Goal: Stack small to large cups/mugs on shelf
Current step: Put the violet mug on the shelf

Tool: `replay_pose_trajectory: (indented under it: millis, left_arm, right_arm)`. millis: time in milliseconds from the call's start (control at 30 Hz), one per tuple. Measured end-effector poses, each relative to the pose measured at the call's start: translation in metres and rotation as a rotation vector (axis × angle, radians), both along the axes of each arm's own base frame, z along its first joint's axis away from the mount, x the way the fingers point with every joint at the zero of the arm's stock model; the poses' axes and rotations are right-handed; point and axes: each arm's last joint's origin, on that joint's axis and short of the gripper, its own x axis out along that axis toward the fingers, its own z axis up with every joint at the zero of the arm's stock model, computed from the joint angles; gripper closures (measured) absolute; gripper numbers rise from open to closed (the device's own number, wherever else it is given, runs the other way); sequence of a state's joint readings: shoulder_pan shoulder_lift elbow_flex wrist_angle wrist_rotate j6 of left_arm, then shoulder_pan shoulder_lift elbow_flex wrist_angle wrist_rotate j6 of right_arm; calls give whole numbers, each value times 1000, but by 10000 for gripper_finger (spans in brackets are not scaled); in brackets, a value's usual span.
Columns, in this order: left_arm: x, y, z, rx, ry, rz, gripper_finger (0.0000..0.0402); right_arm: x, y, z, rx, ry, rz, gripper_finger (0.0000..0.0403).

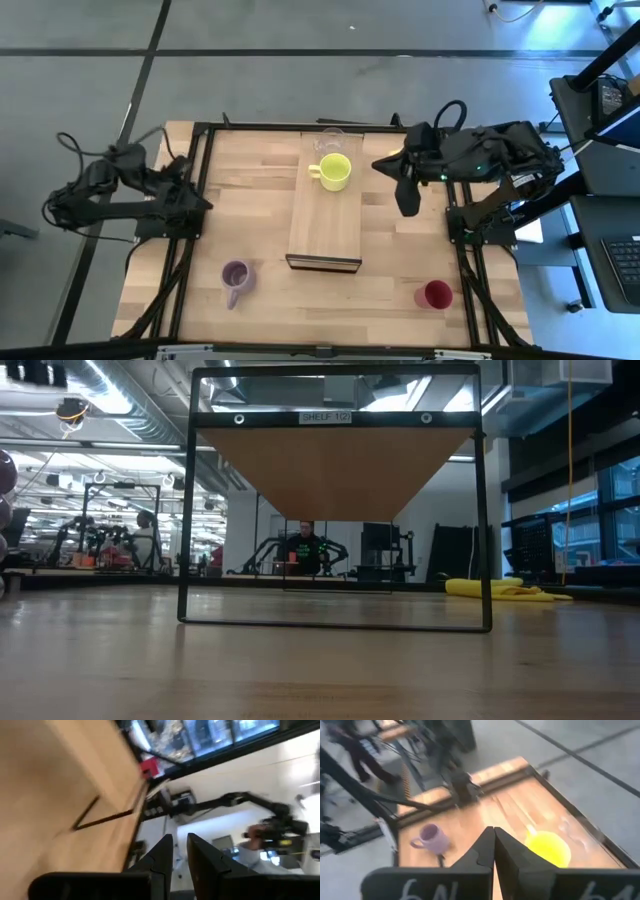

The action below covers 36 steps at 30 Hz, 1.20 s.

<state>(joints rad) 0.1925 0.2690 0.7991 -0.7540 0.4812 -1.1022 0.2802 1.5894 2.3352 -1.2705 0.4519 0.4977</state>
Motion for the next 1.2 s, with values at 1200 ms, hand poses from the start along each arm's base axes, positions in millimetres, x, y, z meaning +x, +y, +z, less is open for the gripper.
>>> replay_pose_trajectory:
  millis: [1200]
  left_arm:
    - [30,16,111,818,467,-117,273]
  right_arm:
    - [-1,-3,0,6,-28,-132,274]
